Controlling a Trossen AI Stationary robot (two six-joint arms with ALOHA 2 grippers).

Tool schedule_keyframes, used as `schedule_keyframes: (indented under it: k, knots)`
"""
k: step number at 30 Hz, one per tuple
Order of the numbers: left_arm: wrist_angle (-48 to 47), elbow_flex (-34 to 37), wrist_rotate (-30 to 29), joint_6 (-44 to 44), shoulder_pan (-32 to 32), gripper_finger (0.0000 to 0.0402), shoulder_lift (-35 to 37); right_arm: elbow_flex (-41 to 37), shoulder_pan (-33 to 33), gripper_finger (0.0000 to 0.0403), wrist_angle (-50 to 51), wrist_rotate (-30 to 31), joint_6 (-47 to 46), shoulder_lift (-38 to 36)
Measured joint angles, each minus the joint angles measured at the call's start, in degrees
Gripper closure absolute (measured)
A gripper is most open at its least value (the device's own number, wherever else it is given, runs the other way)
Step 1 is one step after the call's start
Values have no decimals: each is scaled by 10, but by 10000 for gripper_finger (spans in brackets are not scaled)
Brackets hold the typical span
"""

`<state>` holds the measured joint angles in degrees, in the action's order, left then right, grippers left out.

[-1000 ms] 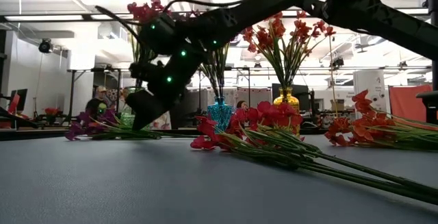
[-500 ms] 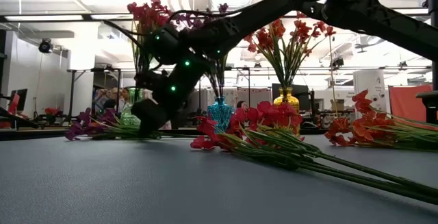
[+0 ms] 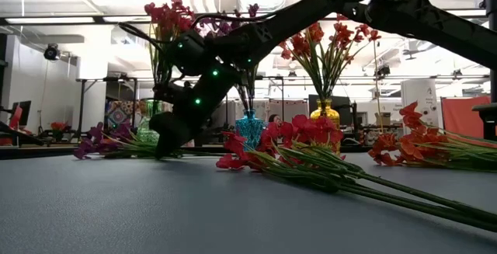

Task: Sort flowers into vase by color
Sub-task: Put the violet flower into the blue vase

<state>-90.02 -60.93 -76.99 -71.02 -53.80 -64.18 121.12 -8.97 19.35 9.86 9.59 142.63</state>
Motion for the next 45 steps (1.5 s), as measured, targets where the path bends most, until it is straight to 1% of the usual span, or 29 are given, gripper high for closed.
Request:
schedule_keyframes:
  k: [4,13,18,27,30,32,36,42,45]
  knots:
    - [0,0,0,0,0,209,0,0,0,126,1,-25,2,0]
    - [0,0,0,0,0,209,0,0,2,212,13,-35,2,0]
    - [0,0,0,0,0,209,0,0,4,259,17,-62,-8,0]
    - [0,0,0,0,0,209,0,0,12,354,32,-74,-26,-1]
    - [0,0,0,0,0,209,0,0,14,378,31,-73,-34,-2]
    - [0,0,0,0,0,209,0,-1,16,387,36,-74,-36,-7]
    - [7,0,0,0,0,209,0,-2,26,385,51,-77,-44,-23]
    - [21,0,0,0,0,209,-1,0,49,385,81,-71,-55,-73]
    - [35,0,0,0,0,209,-1,0,61,385,103,-58,-67,-95]
